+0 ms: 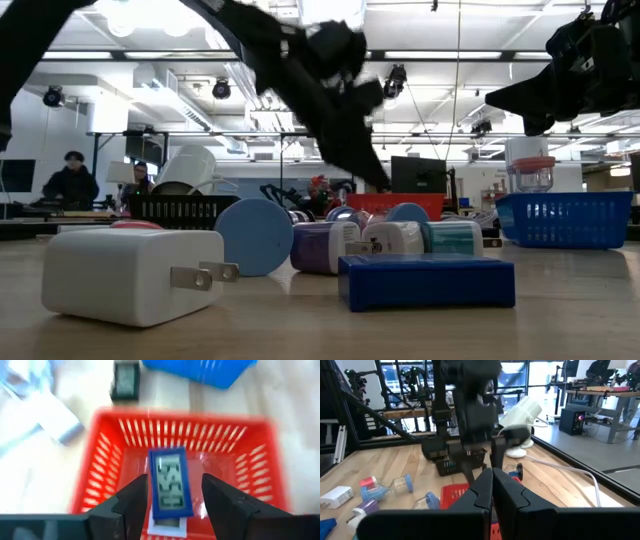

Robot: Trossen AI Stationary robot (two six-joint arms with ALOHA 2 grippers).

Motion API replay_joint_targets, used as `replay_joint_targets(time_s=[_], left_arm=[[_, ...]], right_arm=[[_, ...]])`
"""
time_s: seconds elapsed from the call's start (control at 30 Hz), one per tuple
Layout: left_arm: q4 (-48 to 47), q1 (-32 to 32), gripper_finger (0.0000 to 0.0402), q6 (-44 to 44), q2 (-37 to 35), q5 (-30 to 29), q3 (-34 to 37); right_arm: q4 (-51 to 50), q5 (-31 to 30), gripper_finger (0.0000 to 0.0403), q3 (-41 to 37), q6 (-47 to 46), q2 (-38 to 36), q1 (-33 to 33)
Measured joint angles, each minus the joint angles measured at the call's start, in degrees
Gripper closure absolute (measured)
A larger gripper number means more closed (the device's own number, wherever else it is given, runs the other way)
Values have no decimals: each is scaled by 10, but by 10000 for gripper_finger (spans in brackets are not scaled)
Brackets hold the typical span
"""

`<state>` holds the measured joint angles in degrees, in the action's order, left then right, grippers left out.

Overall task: Pick & Place Office items
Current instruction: Put the top white charger adapter into the black bin

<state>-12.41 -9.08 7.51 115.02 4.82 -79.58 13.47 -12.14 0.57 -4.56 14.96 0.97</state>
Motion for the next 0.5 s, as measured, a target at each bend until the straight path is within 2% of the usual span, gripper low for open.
replay_joint_targets(time_s=[0.23,0.4,0.5], left_arm=[[-57,4,241,6,-136,5,16],[-33,7,304,8,-261,45,85],[4,7,346,1,-338,48,147]], right_arm=[[3,0,394,0,-8,8,0],[4,0,394,0,-17,10,0],[4,0,394,0,-22,10,0]])
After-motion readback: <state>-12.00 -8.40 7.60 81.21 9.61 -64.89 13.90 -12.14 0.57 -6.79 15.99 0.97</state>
